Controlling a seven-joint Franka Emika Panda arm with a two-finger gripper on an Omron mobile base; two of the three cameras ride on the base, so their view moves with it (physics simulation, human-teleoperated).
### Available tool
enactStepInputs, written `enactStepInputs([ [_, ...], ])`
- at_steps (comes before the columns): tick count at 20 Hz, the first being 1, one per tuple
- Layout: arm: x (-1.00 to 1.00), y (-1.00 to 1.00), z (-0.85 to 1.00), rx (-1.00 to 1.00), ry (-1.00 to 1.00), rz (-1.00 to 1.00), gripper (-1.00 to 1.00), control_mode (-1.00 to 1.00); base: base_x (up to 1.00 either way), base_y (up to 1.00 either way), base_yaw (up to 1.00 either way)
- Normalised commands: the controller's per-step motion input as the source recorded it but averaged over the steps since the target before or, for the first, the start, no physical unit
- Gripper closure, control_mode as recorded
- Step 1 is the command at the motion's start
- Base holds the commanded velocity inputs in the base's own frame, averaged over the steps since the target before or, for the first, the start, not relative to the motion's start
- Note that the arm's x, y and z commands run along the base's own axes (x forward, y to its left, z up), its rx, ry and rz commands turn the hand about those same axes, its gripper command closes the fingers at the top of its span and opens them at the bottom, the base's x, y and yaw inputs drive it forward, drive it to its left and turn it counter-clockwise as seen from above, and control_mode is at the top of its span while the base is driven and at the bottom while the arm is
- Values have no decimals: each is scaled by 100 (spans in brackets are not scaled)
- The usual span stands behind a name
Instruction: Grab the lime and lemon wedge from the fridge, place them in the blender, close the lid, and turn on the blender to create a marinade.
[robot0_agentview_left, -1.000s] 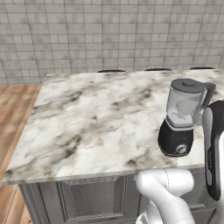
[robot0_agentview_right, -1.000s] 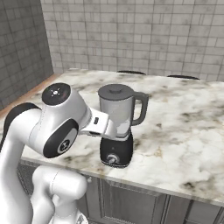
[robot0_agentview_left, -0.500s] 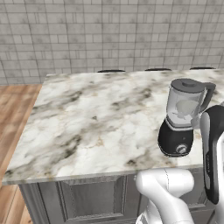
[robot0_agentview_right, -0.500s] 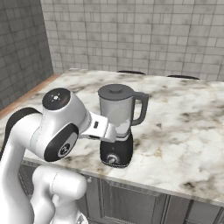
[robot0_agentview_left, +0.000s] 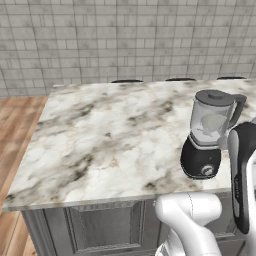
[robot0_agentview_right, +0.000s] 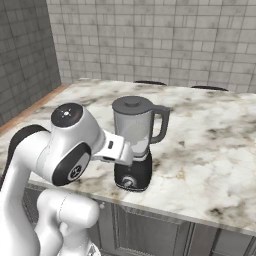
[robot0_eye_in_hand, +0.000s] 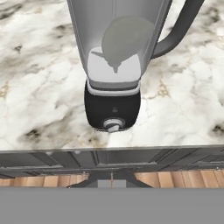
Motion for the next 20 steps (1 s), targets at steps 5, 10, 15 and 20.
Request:
enactStepInputs([
  [5, 0, 0, -52, 0, 1, -1, 100, -100, 0, 0, 0],
  [10, 9, 6, -56, 0, 0, -2, 100, -100, 0, 0, 0],
  [15, 20, 14, -50, 0, 0, -2, 100, -100, 0, 0, 0],
  [20, 22, 1, -28, 0, -1, 0, 100, -100, 0, 0, 0],
])
